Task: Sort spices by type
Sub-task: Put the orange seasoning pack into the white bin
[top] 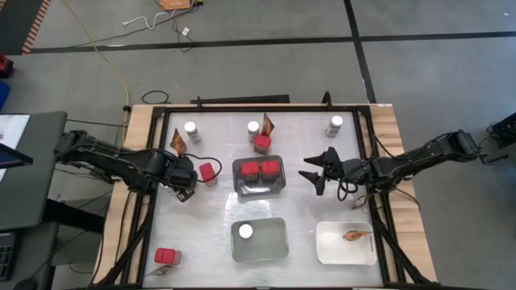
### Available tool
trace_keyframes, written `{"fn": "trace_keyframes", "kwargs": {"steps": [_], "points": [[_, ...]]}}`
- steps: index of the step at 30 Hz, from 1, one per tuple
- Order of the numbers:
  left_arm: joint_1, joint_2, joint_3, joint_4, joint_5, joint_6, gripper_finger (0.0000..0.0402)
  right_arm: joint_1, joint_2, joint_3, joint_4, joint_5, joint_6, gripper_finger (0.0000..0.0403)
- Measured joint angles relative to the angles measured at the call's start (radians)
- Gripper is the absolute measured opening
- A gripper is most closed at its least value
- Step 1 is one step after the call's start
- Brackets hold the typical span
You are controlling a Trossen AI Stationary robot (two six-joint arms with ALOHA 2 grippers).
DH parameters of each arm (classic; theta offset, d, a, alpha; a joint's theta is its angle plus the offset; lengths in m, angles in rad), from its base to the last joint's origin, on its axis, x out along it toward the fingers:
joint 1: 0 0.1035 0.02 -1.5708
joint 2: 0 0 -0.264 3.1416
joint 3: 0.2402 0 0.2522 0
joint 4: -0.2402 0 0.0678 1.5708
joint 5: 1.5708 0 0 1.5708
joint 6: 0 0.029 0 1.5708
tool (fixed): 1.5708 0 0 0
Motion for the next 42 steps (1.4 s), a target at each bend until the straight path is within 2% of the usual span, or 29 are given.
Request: {"fn": "trace_keyframes", "kwargs": {"steps": [2, 5, 15, 20, 25, 30, 38, 42], "points": [[0.003, 0.0, -0.001, 0.017, 0.004, 0.01, 0.0022, 0.0, 0.0, 0.0, 0.0, 0.0, 0.0, 0.0306], [0.006, 0.0, 0.011, 0.046, 0.005, 0.041, 0.0004, -0.003, 0.0, 0.0, 0.0, 0.0, -0.001, 0.0306], [0.047, 0.009, 0.256, -0.005, -0.044, 0.14, 0.0001, -0.003, 0.0, 0.002, 0.028, -0.003, -0.055, 0.0306], [0.085, 0.074, 0.405, -0.012, -0.066, 0.245, 0.0, -0.004, 0.0, 0.034, 0.029, -0.047, -0.119, 0.0306], [0.123, 0.189, 0.575, -0.025, -0.081, 0.358, 0.0, -0.013, 0.0, 0.074, 0.028, -0.068, -0.178, 0.0306], [0.141, 0.354, 0.755, -0.022, -0.075, 0.463, 0.0, -0.016, 0.022, 0.107, 0.028, -0.083, -0.207, 0.0306], [0.141, 0.632, 1.045, -0.022, 0.021, 0.614, 0.0, -0.016, 0.183, 0.187, 0.068, -0.114, -0.299, 0.0306], [0.139, 0.722, 1.135, -0.02, 0.064, 0.647, 0.0, -0.015, 0.256, 0.221, 0.139, -0.156, -0.353, 0.0306]]}}
